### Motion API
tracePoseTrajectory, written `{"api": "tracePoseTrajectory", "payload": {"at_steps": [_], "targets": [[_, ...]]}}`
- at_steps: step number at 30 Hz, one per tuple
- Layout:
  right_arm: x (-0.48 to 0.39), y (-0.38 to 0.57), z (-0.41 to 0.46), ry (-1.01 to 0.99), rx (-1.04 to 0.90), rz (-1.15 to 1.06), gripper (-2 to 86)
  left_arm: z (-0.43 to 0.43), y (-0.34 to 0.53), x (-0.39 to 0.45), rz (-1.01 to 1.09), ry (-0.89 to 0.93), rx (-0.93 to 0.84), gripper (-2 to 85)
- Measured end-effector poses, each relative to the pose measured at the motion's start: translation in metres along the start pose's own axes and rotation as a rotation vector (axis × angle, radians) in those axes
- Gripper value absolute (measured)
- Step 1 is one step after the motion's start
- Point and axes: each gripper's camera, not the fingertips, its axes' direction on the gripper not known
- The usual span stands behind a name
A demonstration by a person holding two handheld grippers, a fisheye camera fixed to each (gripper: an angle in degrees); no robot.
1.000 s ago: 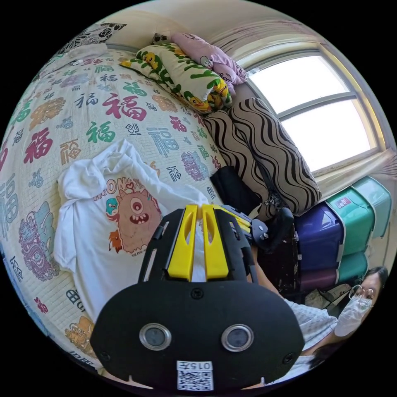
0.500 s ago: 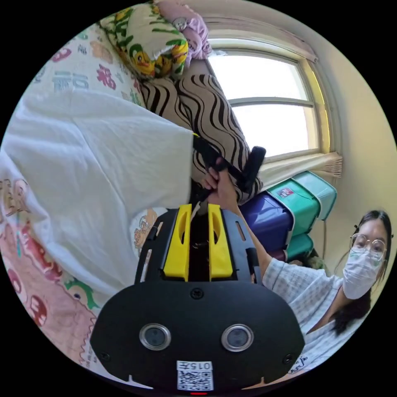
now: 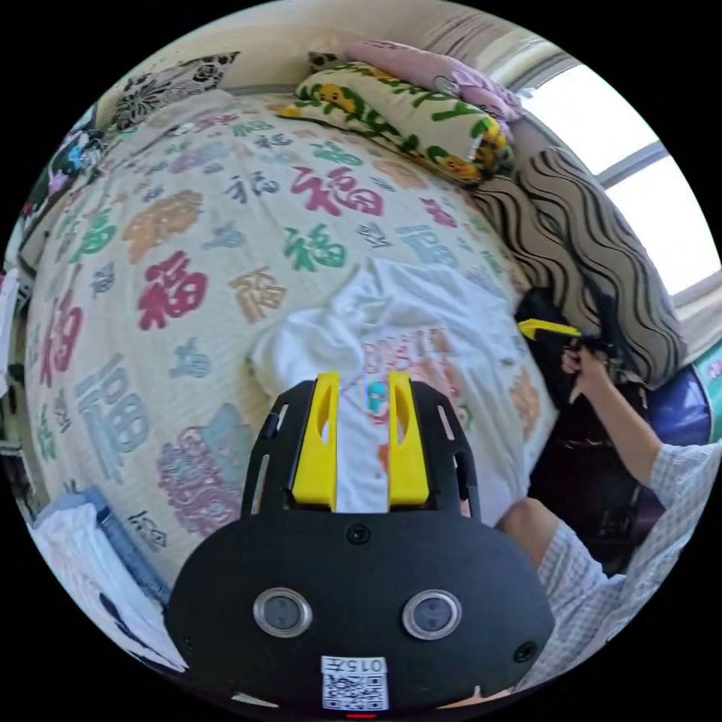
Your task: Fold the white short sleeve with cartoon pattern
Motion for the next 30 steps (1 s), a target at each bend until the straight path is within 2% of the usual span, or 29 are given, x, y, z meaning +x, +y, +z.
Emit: {"api": "tracePoseTrajectory", "payload": {"at_steps": [2, 5, 9, 11, 12, 17, 21, 24, 27, 30], "targets": [[-0.023, -0.047, 0.006, 0.014, -0.015, -0.089, 8.8, 0.006, -0.008, 0.006, 0.019, -0.040, -0.047, 10.6], [-0.052, -0.123, 0.028, -0.007, -0.079, -0.180, 9.8, 0.031, -0.018, 0.036, 0.166, -0.078, -0.136, 11.2], [-0.083, -0.203, 0.063, 0.049, -0.177, -0.248, 10.0, 0.071, -0.023, 0.062, 0.349, -0.370, -0.237, 9.8], [-0.097, -0.223, 0.083, 0.137, -0.273, -0.312, 10.0, 0.075, -0.024, 0.059, 0.393, -0.362, -0.241, 7.5], [-0.106, -0.232, 0.097, 0.170, -0.362, -0.349, 9.8, 0.070, -0.025, 0.056, 0.396, -0.343, -0.226, 3.6], [-0.131, -0.260, 0.094, 0.240, -0.424, -0.434, 0.4, 0.027, -0.039, 0.021, 0.335, -0.327, -0.092, -0.3], [-0.122, -0.298, 0.068, 0.276, -0.333, -0.309, -0.5, 0.003, -0.078, -0.027, 0.190, -0.248, -0.021, -0.4], [-0.108, -0.321, 0.061, 0.211, -0.315, -0.159, -0.4, 0.017, -0.102, -0.050, 0.146, -0.205, -0.066, 0.0], [-0.104, -0.331, 0.066, 0.231, -0.324, -0.073, 0.4, 0.040, -0.109, -0.064, 0.111, -0.203, -0.096, 0.9], [-0.102, -0.335, 0.066, 0.235, -0.313, -0.012, 4.5, 0.048, -0.103, -0.083, 0.041, -0.190, -0.092, 3.3]]}}
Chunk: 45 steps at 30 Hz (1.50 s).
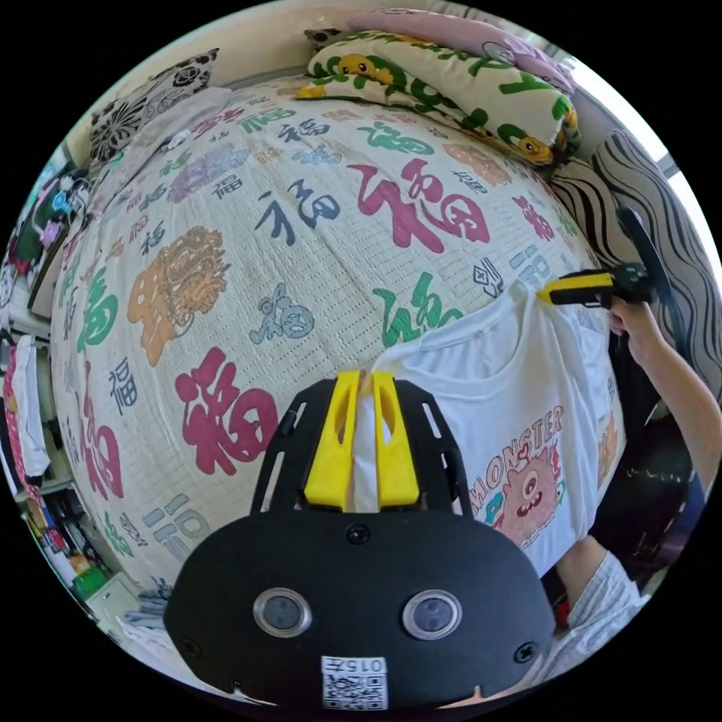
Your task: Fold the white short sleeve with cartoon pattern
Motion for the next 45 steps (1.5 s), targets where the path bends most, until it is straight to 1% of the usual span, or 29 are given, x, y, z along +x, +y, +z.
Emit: {"api": "tracePoseTrajectory", "payload": {"at_steps": [3, 4, 6, 8, 10, 12, 13, 14, 16, 17, 18, 19, 20, 21, 22, 24, 26, 28, 30, 32, 34, 37, 38, 40, 42, 44, 45], "targets": [[0.005, 0.007, -0.019, -0.021, 0.064, 0.043, 5.2, -0.012, 0.031, -0.020, -0.052, 0.031, 0.067, 5.1], [0.001, 0.011, -0.028, -0.007, 0.083, 0.016, 5.1, -0.017, 0.042, -0.024, -0.065, 0.043, 0.085, 5.1], [-0.014, 0.019, -0.041, -0.013, 0.100, -0.049, 5.2, -0.030, 0.095, -0.040, -0.131, 0.106, 0.128, 6.0], [-0.038, 0.027, -0.050, -0.068, 0.099, -0.150, 5.8, -0.031, 0.142, -0.051, -0.210, 0.144, 0.115, 7.0], [-0.082, 0.034, -0.054, -0.142, 0.099, -0.301, 6.3, -0.022, 0.188, -0.058, -0.295, 0.190, 0.078, 9.1], [-0.119, 0.034, -0.048, -0.205, 0.088, -0.387, 6.4, 0.004, 0.235, -0.063, -0.371, 0.223, -0.016, 11.1], [-0.144, 0.031, -0.042, -0.254, 0.069, -0.436, 6.4, 0.011, 0.243, -0.064, -0.378, 0.227, -0.032, 11.1], [-0.156, 0.029, -0.038, -0.273, 0.061, -0.450, 6.5, 0.024, 0.257, -0.067, -0.394, 0.245, -0.044, 10.1], [-0.197, 0.014, -0.025, -0.361, 0.033, -0.480, 6.5, 0.036, 0.269, -0.073, -0.416, 0.289, 0.011, 6.3], [-0.206, 0.010, -0.023, -0.383, 0.024, -0.478, 6.6, 0.035, 0.273, -0.076, -0.429, 0.312, 0.077, 2.3], [-0.220, 0.002, -0.018, -0.437, -0.002, -0.469, 6.6, 0.028, 0.274, -0.075, -0.419, 0.268, 0.145, 1.3], [-0.230, -0.003, -0.014, -0.487, -0.028, -0.459, 7.0, 0.024, 0.274, -0.071, -0.392, 0.224, 0.174, 0.9], [-0.233, -0.004, -0.012, -0.501, -0.038, -0.452, 7.2, 0.017, 0.271, -0.058, -0.304, 0.140, 0.210, 0.5], [-0.238, -0.005, -0.009, -0.508, -0.056, -0.433, 7.7, 0.016, 0.268, -0.045, -0.209, 0.118, 0.224, 0.2], [-0.238, -0.005, -0.005, -0.508, -0.076, -0.399, 8.1, 0.018, 0.268, -0.039, -0.167, 0.133, 0.228, 0.2], [-0.232, -0.004, 0.001, -0.546, -0.102, -0.316, 8.4, 0.035, 0.270, -0.023, -0.094, 0.252, 0.211, 0.2], [-0.225, -0.002, 0.009, -0.590, -0.137, -0.223, 8.6, 0.049, 0.275, -0.020, -0.100, 0.287, 0.186, 0.4], [-0.221, -0.002, 0.025, -0.567, -0.187, -0.137, 8.5, 0.060, 0.281, -0.023, -0.122, 0.296, 0.188, 0.9], [-0.223, -0.005, 0.038, -0.538, -0.222, -0.119, 8.0, 0.071, 0.289, -0.035, -0.132, 0.334, 0.182, 2.2], [-0.226, -0.009, 0.055, -0.530, -0.285, -0.115, 5.5, 0.078, 0.298, -0.048, -0.143, 0.355, 0.182, 3.5], [-0.226, -0.010, 0.068, -0.603, -0.311, -0.071, 1.0, 0.082, 0.309, -0.064, -0.161, 0.361, 0.183, 4.9], [-0.217, -0.012, 0.067, -0.675, -0.228, -0.007, -0.1, 0.096, 0.328, -0.098, -0.246, 0.294, 0.151, 6.5], [-0.216, -0.013, 0.067, -0.691, -0.216, 0.004, -0.2, 0.105, 0.334, -0.113, -0.303, 0.275, 0.138, 7.2], [-0.210, -0.016, 0.069, -0.743, -0.194, 0.036, -0.4, 0.120, 0.340, -0.135, -0.411, 0.313, 0.141, 7.9], [-0.209, -0.019, 0.072, -0.740, -0.194, 0.028, -0.4, 0.148, 0.344, -0.161, -0.569, 0.474, 0.151, 6.6], [-0.210, -0.022, 0.075, -0.715, -0.203, 0.007, -0.3, 0.162, 0.345, -0.175, -0.637, 0.555, 0.174, 1.5], [-0.210, -0.024, 0.077, -0.695, -0.198, -0.002, -0.2, 0.166, 0.344, -0.184, -0.664, 0.552, 0.180, 0.7]]}}
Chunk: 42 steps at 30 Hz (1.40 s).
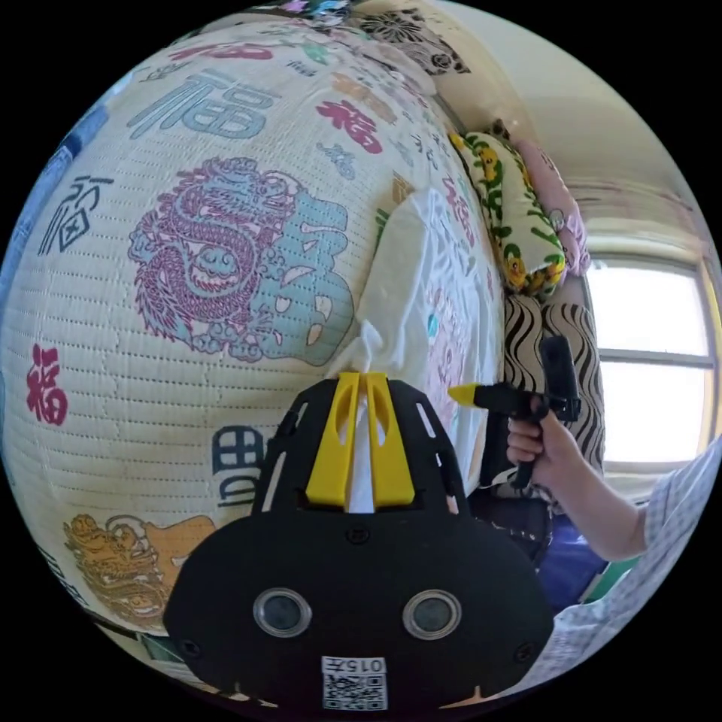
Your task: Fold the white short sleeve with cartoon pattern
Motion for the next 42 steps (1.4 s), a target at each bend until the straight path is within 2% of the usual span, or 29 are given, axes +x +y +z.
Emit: {"api": "tracePoseTrajectory", "payload": {"at_steps": [4, 8, 11, 12, 14, 20, 24, 27, 30, 34, 37, 39, 42], "targets": [[-0.006, -0.007, 0.005, 0.113, 0.012, -0.090, 1.4, -0.023, -0.023, -0.005, 0.119, -0.014, 0.083, -0.4], [-0.010, -0.017, 0.021, 0.159, -0.033, -0.146, 3.0, -0.070, -0.075, -0.021, 0.222, -0.122, 0.226, -0.5], [-0.007, -0.024, 0.039, 0.204, -0.081, -0.158, 3.6, -0.092, -0.114, -0.038, 0.223, -0.256, 0.317, 0.0], [-0.005, -0.027, 0.043, 0.178, -0.086, -0.168, 2.9, -0.092, -0.128, -0.047, 0.201, -0.316, 0.315, 0.6], [-0.002, -0.032, 0.047, 0.147, -0.083, -0.163, 2.8, -0.084, -0.141, -0.063, 0.148, -0.324, 0.268, 1.8], [-0.005, -0.070, 0.047, 0.197, -0.025, -0.228, 5.0, -0.065, -0.089, -0.100, 0.018, -0.322, 0.313, 4.9], [-0.033, -0.120, 0.058, 0.237, 0.002, -0.366, 6.6, -0.028, -0.059, -0.140, -0.105, -0.177, 0.242, 6.1], [-0.066, -0.162, 0.085, 0.285, -0.022, -0.486, 8.0, -0.014, -0.061, -0.156, -0.154, -0.058, 0.308, 6.1], [-0.089, -0.197, 0.130, 0.333, -0.093, -0.552, 9.0, 0.003, -0.073, -0.160, -0.144, -0.037, 0.312, 4.0], [-0.090, -0.224, 0.205, 0.494, -0.286, -0.563, 9.1, 0.004, -0.066, -0.163, -0.156, -0.105, 0.309, 0.3], [-0.085, -0.219, 0.233, 0.682, -0.310, -0.649, 2.4, -0.011, -0.034, -0.159, -0.136, -0.172, 0.361, -0.4], [-0.084, -0.212, 0.237, 0.667, -0.327, -0.708, 0.5, -0.011, -0.012, -0.160, -0.139, -0.201, 0.360, -0.5], [-0.083, -0.196, 0.239, 0.632, -0.248, -0.754, -0.1, -0.006, 0.001, -0.164, -0.154, -0.234, 0.392, -0.4]]}}
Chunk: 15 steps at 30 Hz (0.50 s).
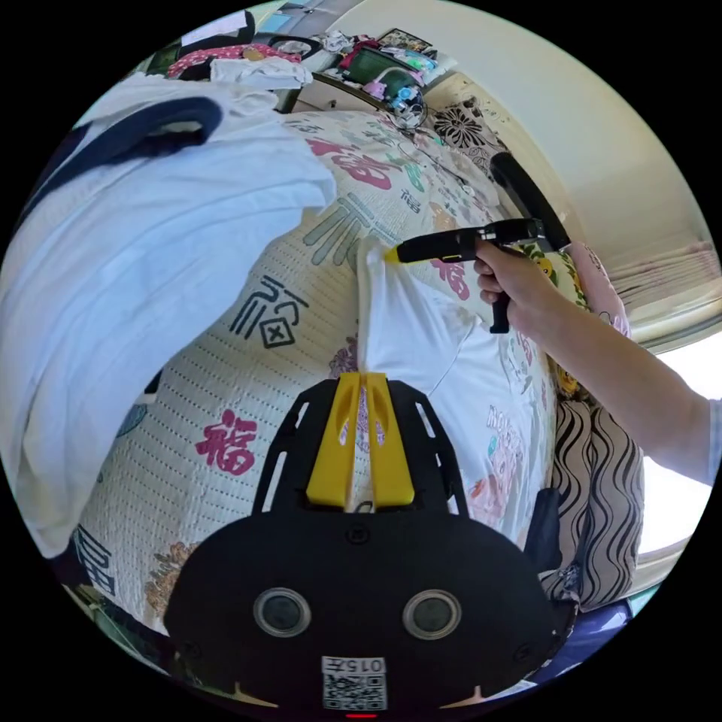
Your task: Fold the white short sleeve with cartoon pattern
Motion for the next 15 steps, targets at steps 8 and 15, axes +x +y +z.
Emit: {"api": "tracePoseTrajectory", "payload": {"at_steps": [8, 15], "targets": [[0.018, 0.069, 0.002, -0.044, 0.179, 0.190, 6.0, 0.006, 0.010, -0.002, 0.003, -0.061, -0.058, 1.9], [0.027, 0.318, -0.012, -0.087, 0.267, 0.484, 5.1, -0.013, 0.085, 0.006, 0.128, -0.066, -0.399, 7.5]]}}
